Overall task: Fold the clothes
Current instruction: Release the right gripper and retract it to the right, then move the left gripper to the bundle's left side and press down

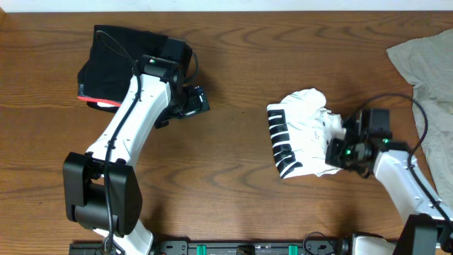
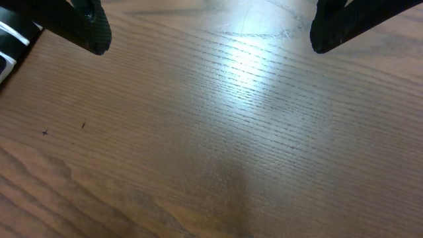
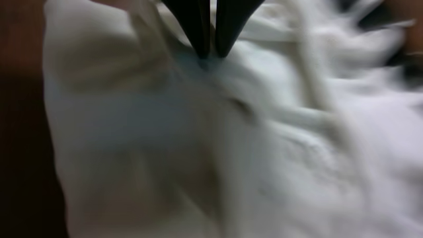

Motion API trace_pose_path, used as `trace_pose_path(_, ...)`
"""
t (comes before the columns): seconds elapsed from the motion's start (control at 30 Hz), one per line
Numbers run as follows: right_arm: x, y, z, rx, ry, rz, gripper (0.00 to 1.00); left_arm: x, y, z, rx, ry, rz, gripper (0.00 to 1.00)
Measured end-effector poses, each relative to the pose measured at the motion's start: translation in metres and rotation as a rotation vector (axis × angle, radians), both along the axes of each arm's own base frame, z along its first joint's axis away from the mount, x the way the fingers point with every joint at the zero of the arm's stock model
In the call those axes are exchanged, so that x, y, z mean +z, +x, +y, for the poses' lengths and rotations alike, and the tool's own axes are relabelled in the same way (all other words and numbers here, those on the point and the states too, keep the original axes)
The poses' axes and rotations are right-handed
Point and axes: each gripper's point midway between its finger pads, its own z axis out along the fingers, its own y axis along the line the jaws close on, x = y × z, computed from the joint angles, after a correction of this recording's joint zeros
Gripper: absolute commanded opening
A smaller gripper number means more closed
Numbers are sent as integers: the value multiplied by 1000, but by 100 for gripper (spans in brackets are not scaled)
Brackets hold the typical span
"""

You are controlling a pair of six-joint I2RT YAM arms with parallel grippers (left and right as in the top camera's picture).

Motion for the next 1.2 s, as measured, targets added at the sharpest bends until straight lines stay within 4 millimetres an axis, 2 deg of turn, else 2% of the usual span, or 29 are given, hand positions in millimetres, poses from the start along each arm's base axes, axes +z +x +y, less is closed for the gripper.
trace_pose_path(0.1, -5, -3, 0, -12, 0, 6, 15, 0, 0, 0, 0, 0, 0, 98)
trace_pose_path(0.23, 11, 7, 8, 11, 48, -20, 19, 0, 0, 0, 0, 1, 1, 98)
trace_pose_path(0.3, 27, 17, 11, 20, 66, -47, 23, 0, 0, 0, 0, 0, 0, 98)
trace_pose_path(0.37, 53, 32, 11, 28, 72, -99, 26, 0, 2, -1, -1, -2, -10, 98)
trace_pose_path(0.47, 98, 50, 4, 20, 62, -188, 33, 4, 22, -6, 0, -24, -93, 98)
trace_pose_path(0.5, 113, 54, -3, 2, 48, -212, 42, 5, 27, -7, 0, -29, -112, 98)
trace_pose_path(0.53, 124, 55, -10, -15, 30, -227, 61, 6, 31, -8, 0, -33, -127, 98)
trace_pose_path(0.57, 131, 56, -19, -42, 8, -238, 75, 6, 33, -9, 0, -36, -137, 98)
trace_pose_path(0.63, 142, 56, -44, -108, -54, -251, 91, 8, 39, -13, -5, -60, -160, 98)
trace_pose_path(0.67, 143, 54, -53, -137, -77, -248, 99, 10, 42, -19, -17, -91, -175, 98)
trace_pose_path(0.73, 140, 47, -71, -188, -120, -220, 99, 15, 48, -34, -63, -162, -202, 98)
trace_pose_path(0.83, 138, 43, -85, -227, -153, -204, 99, 22, 47, -68, -171, -259, -230, 98)
trace_pose_path(0.93, 137, 41, -90, -240, -169, -198, 99, 27, 32, -110, -311, -308, -243, 98)
trace_pose_path(1.07, 137, 41, -91, -241, -175, -197, 99, 28, 1, -167, -523, -310, -260, 99)
trace_pose_path(1.13, 137, 41, -92, -242, -178, -196, 99, 26, -17, -187, -614, -281, -265, 99)
trace_pose_path(1.2, 137, 41, -92, -243, -179, -196, 99, 20, -30, -198, -675, -231, -264, 96)
